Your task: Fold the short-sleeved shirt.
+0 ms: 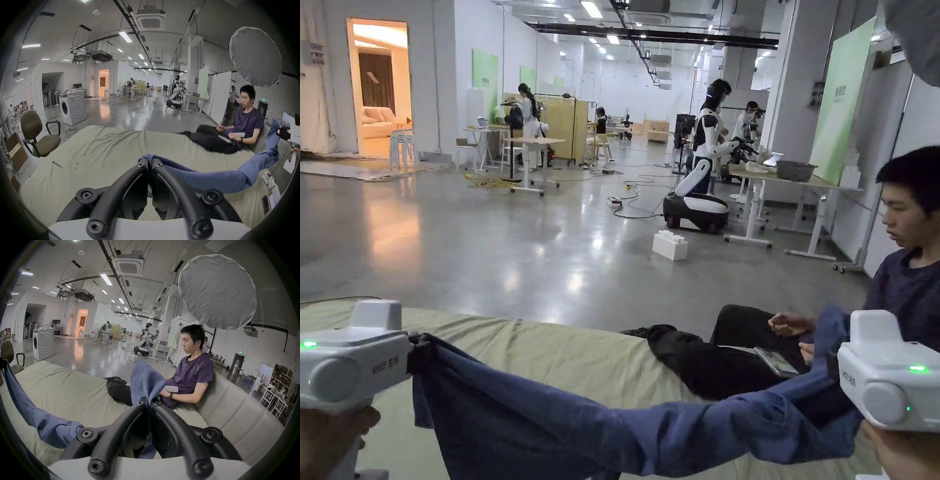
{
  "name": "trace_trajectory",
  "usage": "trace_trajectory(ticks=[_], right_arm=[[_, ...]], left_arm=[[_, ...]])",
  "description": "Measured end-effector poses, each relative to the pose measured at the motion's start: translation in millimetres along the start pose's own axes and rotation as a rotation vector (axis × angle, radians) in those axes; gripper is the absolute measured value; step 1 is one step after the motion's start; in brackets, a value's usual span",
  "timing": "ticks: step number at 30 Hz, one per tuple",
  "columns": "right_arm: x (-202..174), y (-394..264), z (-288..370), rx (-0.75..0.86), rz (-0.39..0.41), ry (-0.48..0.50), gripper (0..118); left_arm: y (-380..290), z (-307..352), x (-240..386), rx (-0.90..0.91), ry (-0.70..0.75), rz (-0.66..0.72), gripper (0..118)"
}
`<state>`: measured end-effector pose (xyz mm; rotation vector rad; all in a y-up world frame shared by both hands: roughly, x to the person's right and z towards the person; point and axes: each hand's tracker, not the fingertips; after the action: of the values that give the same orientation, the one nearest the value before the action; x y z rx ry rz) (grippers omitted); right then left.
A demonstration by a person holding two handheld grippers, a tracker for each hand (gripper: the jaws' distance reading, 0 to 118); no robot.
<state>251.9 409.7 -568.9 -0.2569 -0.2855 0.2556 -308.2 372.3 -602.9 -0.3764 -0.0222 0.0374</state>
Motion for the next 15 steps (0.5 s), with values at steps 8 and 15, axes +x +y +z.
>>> trace_trajectory(ticks=[8,15], right_arm=[[-6.2,-110.1,51.7,-0.100,0.021,0.017,3],[-14.6,-221.6,100.1,-0.319,0.034,0.053,3]], left_arm=[[-118.2,39.8,-8.1,-0.115,-0.020,0.025,4],[-229.6,80.3,-25.2,-0.331,-0.018,0.067,4]])
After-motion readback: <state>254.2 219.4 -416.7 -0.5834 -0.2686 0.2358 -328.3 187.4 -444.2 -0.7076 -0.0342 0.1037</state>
